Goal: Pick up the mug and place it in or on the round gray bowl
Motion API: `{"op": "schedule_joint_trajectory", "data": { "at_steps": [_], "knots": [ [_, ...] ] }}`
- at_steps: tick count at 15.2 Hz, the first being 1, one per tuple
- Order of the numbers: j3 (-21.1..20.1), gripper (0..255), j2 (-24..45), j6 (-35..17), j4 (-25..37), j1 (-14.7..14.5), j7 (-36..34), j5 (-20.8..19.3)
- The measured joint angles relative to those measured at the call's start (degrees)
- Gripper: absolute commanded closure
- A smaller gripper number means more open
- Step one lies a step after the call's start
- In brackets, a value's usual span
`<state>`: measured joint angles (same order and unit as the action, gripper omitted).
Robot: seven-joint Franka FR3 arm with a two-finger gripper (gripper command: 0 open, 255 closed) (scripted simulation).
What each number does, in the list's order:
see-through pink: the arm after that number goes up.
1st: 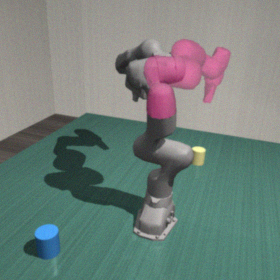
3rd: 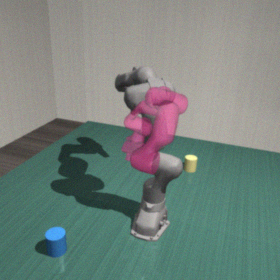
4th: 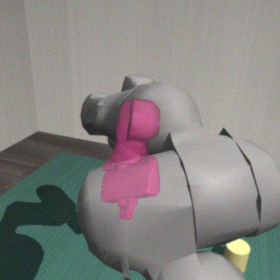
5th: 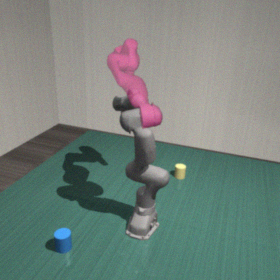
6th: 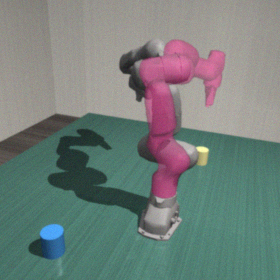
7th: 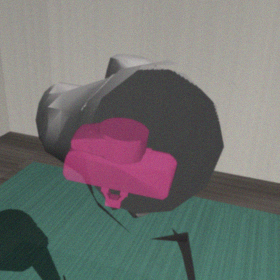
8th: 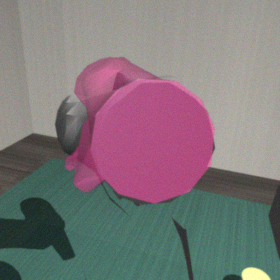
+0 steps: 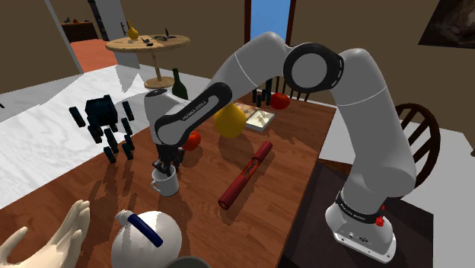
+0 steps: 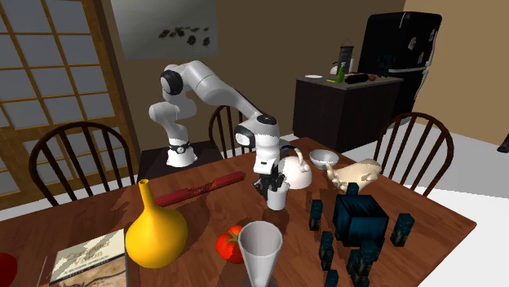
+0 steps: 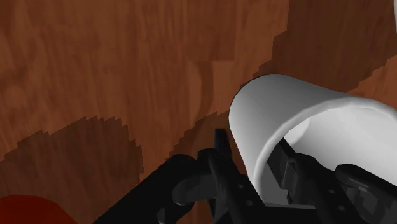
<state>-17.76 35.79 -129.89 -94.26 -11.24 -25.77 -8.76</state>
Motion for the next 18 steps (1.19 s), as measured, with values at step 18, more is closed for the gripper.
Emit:
{"op": "schedule_joint_trajectory", "data": {
  "at_steps": [18],
  "knots": [
    [-0.84,255,-3.75,4.91,1.26,0.63,0.56,1.2]
  ]
}}
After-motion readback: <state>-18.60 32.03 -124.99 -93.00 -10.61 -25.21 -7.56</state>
